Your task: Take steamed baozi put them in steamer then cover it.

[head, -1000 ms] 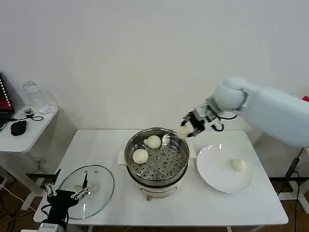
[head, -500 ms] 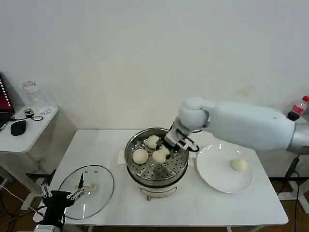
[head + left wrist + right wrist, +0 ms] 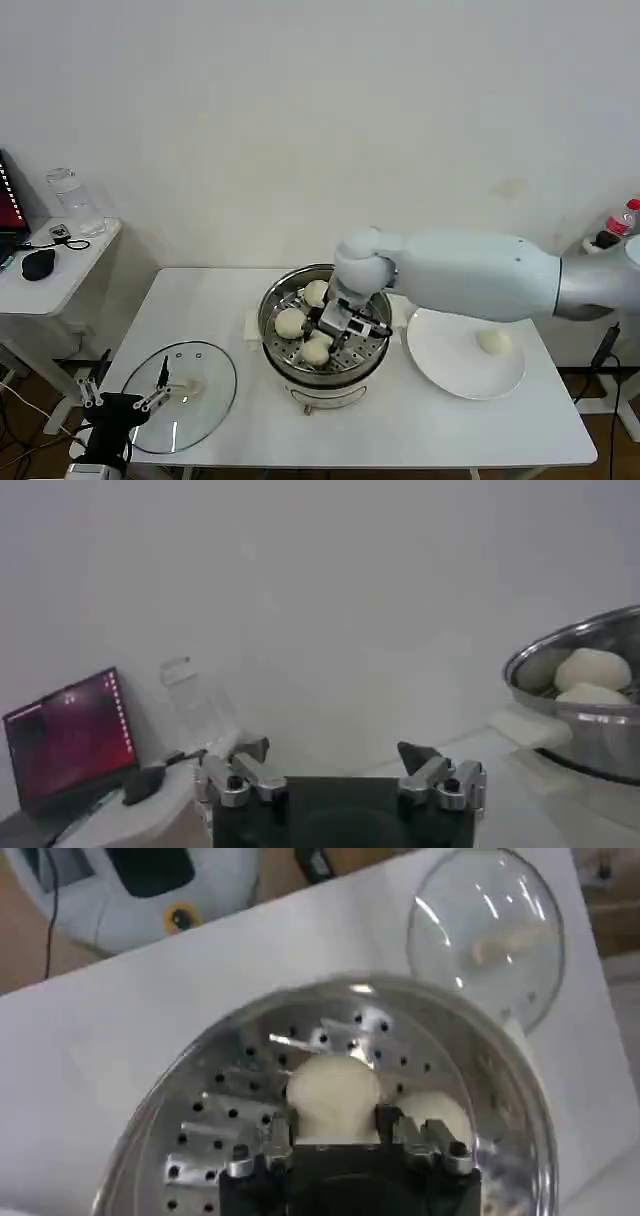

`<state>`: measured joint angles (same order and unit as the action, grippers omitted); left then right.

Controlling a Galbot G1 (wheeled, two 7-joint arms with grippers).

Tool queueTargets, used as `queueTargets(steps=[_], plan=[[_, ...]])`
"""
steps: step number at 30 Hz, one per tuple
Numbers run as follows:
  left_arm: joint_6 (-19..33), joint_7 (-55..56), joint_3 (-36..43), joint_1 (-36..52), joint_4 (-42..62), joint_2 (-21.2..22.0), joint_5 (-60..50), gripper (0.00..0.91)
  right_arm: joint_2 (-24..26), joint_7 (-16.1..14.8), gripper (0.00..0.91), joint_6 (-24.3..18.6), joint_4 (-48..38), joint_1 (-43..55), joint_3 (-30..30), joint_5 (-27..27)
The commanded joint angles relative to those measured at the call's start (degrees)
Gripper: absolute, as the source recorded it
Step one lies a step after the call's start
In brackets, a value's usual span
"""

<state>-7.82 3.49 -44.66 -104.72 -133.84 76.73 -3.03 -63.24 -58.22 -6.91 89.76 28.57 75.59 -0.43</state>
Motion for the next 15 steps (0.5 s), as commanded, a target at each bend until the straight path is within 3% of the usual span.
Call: queueTargets(steps=[1,8,9,11,12,15], plan=[[0.0,0.0,-0.1,0.2,0.1,-0.1,0.1,0.907,-1.4,-0.1,0.534,-1.7,0.2,-0.5,1.0,-2.4],[0.0,0.0,0.1,0.4,0.3,-0.1,0.1,0.907,-1.0,-0.2,0.574,-1.9,0.6,-0.5,1.2,-2.5],[0.0,0.0,0.1,0.3,0.3,-0.1,0.1,0.907,-0.9,-0.3,0.695,-1.9,0.7,-0.4,1.2,-2.6],[0.1,0.0,0.0,0.2,0.3,-0.1,0.1,0.907,-0.6,-0.3,0.796,-2.1,0.8,-0.3,1.3,-2.8],[0.1,0.0,0.0,0.2,0.2,-0.1,0.1,0.907,-0.6,-0.3,0.907,-2.2,0.8,-0.1,1.3,-2.8],[0.0,0.0,0.0,0.2,0.2,0.0,0.1,0.907,-0.1,0.0,0.907,-2.5,0.9,0.3,1.3,-3.0]])
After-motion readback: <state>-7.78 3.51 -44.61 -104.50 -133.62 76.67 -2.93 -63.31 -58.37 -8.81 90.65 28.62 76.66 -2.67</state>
